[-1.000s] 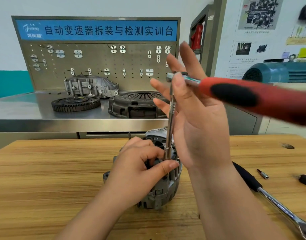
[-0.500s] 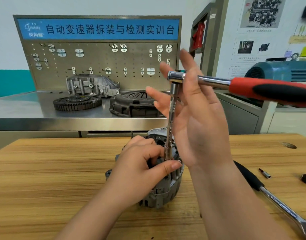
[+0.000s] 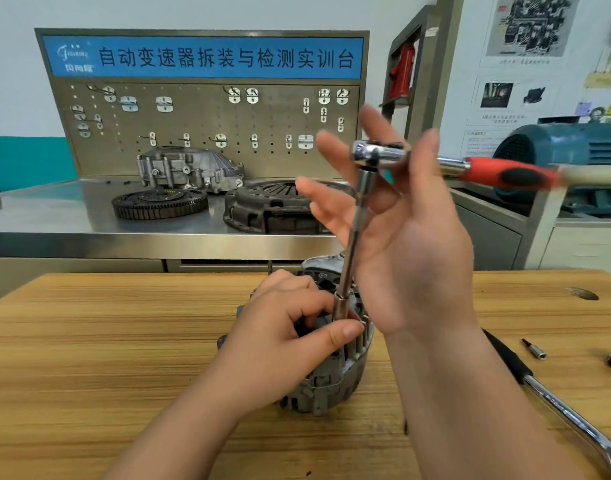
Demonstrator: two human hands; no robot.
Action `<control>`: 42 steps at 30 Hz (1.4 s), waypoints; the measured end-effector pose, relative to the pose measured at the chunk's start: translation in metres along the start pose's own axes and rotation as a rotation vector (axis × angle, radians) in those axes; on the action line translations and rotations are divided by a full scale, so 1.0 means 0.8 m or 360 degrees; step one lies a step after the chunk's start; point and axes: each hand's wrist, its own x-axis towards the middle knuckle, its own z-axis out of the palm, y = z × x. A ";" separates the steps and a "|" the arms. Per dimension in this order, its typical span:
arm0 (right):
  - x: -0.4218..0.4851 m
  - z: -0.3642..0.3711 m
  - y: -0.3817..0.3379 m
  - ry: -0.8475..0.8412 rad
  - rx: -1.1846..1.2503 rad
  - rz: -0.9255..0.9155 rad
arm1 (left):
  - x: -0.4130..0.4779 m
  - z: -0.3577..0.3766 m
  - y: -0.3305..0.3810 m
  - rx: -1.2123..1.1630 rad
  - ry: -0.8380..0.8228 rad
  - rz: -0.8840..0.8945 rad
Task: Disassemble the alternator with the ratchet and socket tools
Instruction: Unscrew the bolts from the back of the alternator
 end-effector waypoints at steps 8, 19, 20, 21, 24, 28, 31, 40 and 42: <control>0.000 0.005 0.000 -0.0006 -0.0120 -0.0227 | 0.001 0.009 -0.003 0.0033 0.0129 -0.0055; 0.000 0.003 0.002 0.0027 -0.0047 -0.0015 | 0.002 0.002 -0.002 -0.0098 0.0094 -0.0049; 0.000 0.004 0.001 0.0033 -0.0064 -0.0082 | 0.002 0.004 -0.002 -0.0086 0.0128 -0.0056; 0.000 0.005 0.000 0.0040 -0.0075 -0.0136 | 0.002 0.006 -0.002 -0.0067 0.0151 -0.0059; 0.001 0.004 -0.001 0.0040 -0.0053 -0.0115 | 0.001 0.006 -0.003 -0.0047 0.0119 -0.0012; 0.002 0.000 0.001 0.0001 0.0040 0.0135 | 0.000 -0.001 -0.002 -0.0082 0.0019 0.0027; 0.001 0.002 0.003 0.0018 0.0024 0.0006 | 0.002 0.001 0.000 -0.0126 0.0092 -0.0029; 0.003 -0.004 0.006 -0.0058 0.0023 0.0041 | -0.001 -0.001 0.000 -0.0090 0.0016 -0.0002; 0.004 -0.005 0.006 -0.0075 0.0076 0.0097 | -0.001 -0.003 0.002 -0.0117 -0.0007 -0.0022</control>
